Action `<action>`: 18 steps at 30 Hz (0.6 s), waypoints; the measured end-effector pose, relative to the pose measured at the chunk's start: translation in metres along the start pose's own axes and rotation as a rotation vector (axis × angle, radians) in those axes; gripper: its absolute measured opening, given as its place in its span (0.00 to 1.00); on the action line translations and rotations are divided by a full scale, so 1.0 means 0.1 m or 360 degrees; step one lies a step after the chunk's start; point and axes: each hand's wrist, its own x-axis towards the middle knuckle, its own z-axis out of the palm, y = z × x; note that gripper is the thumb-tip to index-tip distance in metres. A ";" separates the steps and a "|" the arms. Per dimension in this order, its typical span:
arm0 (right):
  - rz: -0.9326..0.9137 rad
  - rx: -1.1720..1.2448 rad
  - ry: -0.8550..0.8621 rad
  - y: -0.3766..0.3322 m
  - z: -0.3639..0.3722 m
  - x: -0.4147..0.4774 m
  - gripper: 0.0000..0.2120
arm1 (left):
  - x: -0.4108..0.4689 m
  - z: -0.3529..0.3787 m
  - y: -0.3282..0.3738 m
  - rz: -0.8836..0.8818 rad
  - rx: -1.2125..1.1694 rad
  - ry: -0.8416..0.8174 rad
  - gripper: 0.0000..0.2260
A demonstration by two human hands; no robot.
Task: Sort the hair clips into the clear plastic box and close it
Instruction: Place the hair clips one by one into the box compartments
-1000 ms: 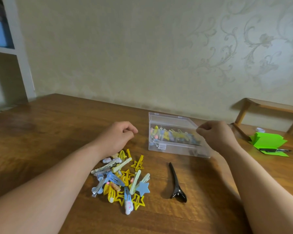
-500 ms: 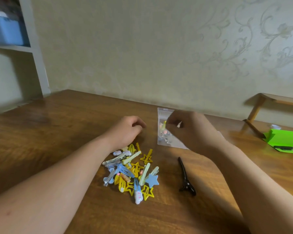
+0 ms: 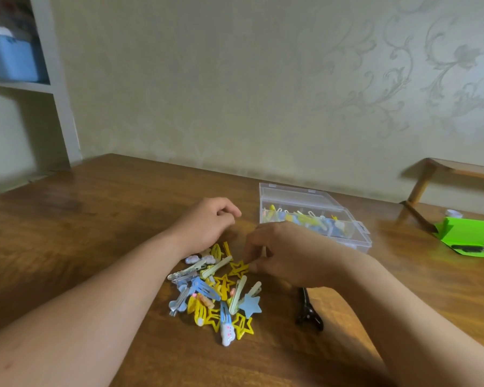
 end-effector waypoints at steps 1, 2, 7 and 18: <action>0.0018 0.0047 0.0024 0.01 -0.02 -0.01 0.04 | 0.00 0.00 0.00 -0.0005 -0.0002 0.0004 0.10; 0.0036 0.0095 0.0097 0.03 -0.06 -0.02 0.03 | 0.00 0.00 0.00 -0.0006 -0.0002 0.0008 0.10; 0.0305 0.0385 0.0804 0.33 -0.23 -0.04 0.01 | -0.01 0.00 0.04 -0.0030 0.0017 -0.0009 0.12; 0.0704 0.0346 0.0786 0.53 0.00 0.07 0.03 | -0.01 0.01 0.03 -0.0030 0.0092 -0.0012 0.12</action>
